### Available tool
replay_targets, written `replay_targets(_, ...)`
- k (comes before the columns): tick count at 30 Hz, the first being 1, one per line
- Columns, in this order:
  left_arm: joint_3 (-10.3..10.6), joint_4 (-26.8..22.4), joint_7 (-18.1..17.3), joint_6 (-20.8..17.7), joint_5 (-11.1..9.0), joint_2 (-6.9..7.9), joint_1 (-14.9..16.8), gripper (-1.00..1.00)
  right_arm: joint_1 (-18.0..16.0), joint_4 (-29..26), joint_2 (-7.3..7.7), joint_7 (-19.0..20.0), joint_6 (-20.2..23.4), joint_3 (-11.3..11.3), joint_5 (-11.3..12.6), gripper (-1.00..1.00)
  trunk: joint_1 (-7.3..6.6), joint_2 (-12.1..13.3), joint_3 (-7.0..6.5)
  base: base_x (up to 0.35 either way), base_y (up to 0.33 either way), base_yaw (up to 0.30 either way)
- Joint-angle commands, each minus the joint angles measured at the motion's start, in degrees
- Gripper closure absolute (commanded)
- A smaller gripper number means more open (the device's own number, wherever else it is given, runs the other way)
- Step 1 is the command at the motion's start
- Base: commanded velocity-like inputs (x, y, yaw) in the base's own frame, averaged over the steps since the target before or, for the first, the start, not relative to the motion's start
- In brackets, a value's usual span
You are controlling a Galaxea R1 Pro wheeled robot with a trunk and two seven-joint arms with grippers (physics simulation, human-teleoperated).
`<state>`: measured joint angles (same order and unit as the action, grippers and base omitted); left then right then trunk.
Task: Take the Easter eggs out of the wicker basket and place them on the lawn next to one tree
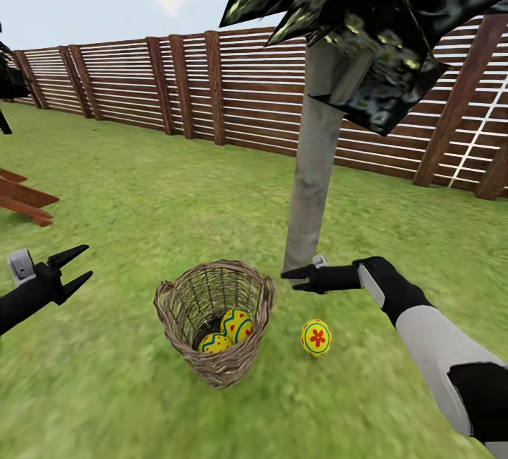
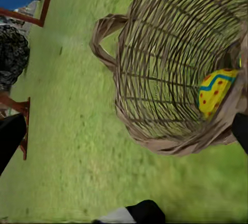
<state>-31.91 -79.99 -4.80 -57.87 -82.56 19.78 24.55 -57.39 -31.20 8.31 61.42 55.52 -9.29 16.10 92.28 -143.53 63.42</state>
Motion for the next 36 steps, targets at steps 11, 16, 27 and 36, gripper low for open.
replay_targets(11,-0.2,0.1,-0.6,-0.1,0.5,-0.01,-0.3,-1.0,1.2,-6.7,-4.8,-13.4,-0.9,-4.4,-0.1,-1.0,-0.01,0.0,0.05,0.0,0.05,0.0)
replay_targets(16,-0.2,0.2,-0.6,-0.1,0.5,-0.09,-0.3,-1.0,1.3,-7.7,-4.87,-16.2,-0.9,-4.7,-0.2,-1.0,-0.01,0.0,0.05,0.0,0.26,0.0)
replay_targets(27,-0.2,0.2,-0.6,-0.1,0.6,-0.09,-0.3,-1.0,1.3,-7.7,-6.01,-25.1,-0.9,-5.4,-0.1,-1.0,-0.01,0.0,0.05,0.122,0.257,0.229)
replay_targets(36,-0.1,0.3,-0.6,0.0,0.6,-0.09,-0.3,-1.0,1.3,-7.7,-6.87,-35.1,-1.1,-9.2,-0.2,-1.0,-0.01,0.0,0.05,0.273,0.091,0.187)
